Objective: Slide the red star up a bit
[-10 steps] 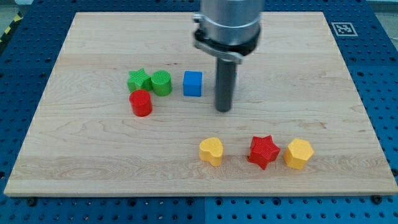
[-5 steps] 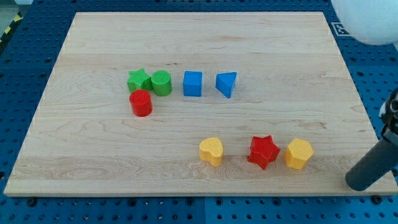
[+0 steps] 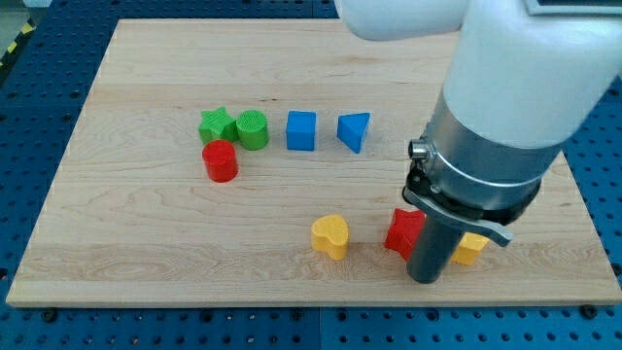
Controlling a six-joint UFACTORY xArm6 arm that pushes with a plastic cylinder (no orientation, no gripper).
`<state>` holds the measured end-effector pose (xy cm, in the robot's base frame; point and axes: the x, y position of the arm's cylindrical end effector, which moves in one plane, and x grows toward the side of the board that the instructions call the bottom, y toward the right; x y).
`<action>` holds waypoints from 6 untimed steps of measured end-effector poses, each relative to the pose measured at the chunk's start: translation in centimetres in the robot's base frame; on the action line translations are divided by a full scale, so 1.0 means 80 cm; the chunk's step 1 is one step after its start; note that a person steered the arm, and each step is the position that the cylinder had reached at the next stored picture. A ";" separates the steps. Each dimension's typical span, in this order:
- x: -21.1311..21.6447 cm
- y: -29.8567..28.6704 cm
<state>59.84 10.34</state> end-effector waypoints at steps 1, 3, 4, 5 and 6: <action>-0.015 -0.001; -0.068 0.000; -0.091 0.003; -0.112 0.027; -0.126 0.037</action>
